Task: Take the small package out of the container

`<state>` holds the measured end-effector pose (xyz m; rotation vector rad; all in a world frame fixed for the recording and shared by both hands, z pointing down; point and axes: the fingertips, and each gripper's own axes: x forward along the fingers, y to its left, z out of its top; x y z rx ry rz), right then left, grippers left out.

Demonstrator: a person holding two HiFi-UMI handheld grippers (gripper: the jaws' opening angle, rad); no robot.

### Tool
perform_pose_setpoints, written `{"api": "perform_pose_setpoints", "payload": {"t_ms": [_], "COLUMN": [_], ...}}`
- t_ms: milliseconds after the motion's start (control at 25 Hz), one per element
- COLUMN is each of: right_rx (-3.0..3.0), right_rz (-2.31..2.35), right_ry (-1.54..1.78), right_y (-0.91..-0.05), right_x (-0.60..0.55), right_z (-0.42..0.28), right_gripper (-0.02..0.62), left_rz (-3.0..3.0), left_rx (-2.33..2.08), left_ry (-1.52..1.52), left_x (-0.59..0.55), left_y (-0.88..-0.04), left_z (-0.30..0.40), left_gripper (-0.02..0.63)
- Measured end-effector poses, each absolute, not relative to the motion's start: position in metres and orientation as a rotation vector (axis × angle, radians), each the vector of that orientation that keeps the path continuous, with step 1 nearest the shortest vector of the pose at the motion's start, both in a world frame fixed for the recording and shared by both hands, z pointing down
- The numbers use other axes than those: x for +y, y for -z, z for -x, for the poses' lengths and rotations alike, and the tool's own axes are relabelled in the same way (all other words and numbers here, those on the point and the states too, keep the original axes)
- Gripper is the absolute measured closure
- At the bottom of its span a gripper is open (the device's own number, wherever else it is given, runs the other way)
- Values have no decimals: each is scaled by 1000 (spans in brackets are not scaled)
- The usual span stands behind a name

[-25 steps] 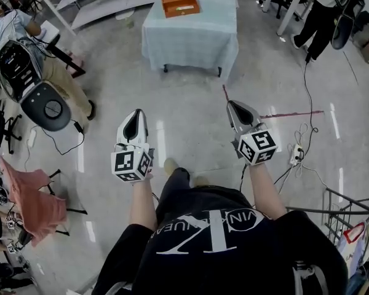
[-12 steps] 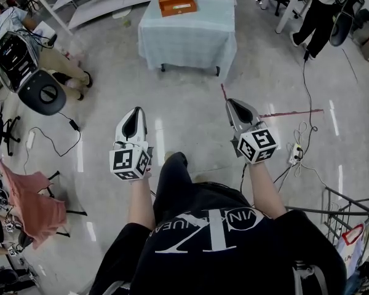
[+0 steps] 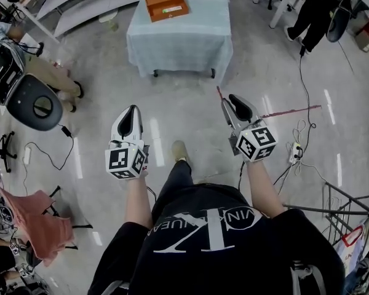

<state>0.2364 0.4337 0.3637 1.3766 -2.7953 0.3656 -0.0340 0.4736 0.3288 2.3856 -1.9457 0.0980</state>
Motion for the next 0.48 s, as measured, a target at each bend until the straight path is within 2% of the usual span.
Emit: {"api": "perform_pose_setpoints", "payload": {"t_ms": [480], "right_rx": [-2685], "right_rz": [-1488], "right_ry": [-402], "right_y": [-374], "right_x": [305], "right_z": [-196], "right_gripper": [492], "left_rz": [-2458], "left_rx": [-1795], "left_ry": [-100], "left_x": [312], "left_y": [-332], "left_z": [74], "left_gripper": [606]}}
